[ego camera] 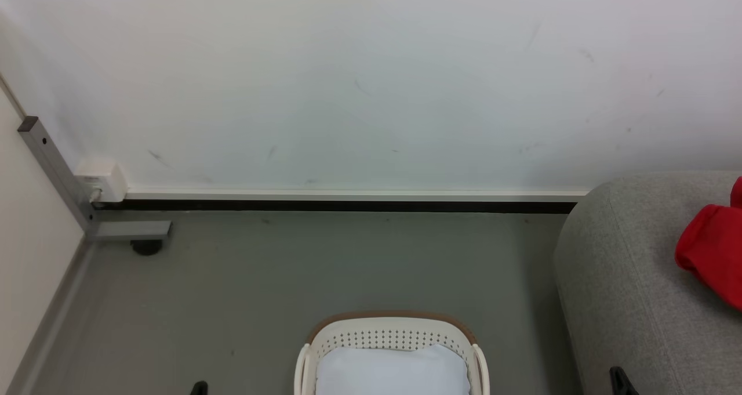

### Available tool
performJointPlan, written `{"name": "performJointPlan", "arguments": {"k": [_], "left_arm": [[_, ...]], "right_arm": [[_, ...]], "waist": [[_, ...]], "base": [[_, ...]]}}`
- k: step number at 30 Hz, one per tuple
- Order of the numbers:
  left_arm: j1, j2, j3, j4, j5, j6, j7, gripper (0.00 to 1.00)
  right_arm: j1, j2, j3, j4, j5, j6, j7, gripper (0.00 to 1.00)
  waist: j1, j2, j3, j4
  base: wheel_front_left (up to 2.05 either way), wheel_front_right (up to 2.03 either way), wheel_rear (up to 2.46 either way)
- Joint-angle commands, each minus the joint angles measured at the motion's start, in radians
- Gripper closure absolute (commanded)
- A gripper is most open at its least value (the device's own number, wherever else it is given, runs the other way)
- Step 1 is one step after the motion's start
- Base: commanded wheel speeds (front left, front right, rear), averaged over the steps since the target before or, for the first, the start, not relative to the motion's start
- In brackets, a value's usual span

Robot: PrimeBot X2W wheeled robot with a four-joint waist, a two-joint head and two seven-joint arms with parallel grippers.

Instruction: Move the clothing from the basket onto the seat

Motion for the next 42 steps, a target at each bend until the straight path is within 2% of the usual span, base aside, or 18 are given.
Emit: {"name": "performJointPlan", "arguments": {"k": [1,22,42], "left_arm": [[-0.031,0.004,0.012,-0.014,-0.052,0.000,0.011,1.00],[-0.096,-0.014,0.049,-0.012,-0.380,0.000,0.101,1.00],[-0.142,-0.027,0.076,-0.010,-0.617,0.001,0.167,1.00]], "right_arm": [[-0.027,-0.007,-0.008,-0.024,0.055,0.000,0.009,1.00],[-0.059,-0.010,-0.037,-0.071,0.398,-0.001,0.094,1.00],[-0.085,-0.012,-0.061,-0.103,0.646,-0.001,0.159,1.00]], "waist": [[0.0000,-0.0001,0.001,-0.001],[0.0000,-0.0001,0.012,-0.007],[0.0000,-0.0001,0.023,-0.012]], "base": [[0.00,0.00,0.00],[0.00,0.00,0.00],[0.00,0.00,0.00]]}}
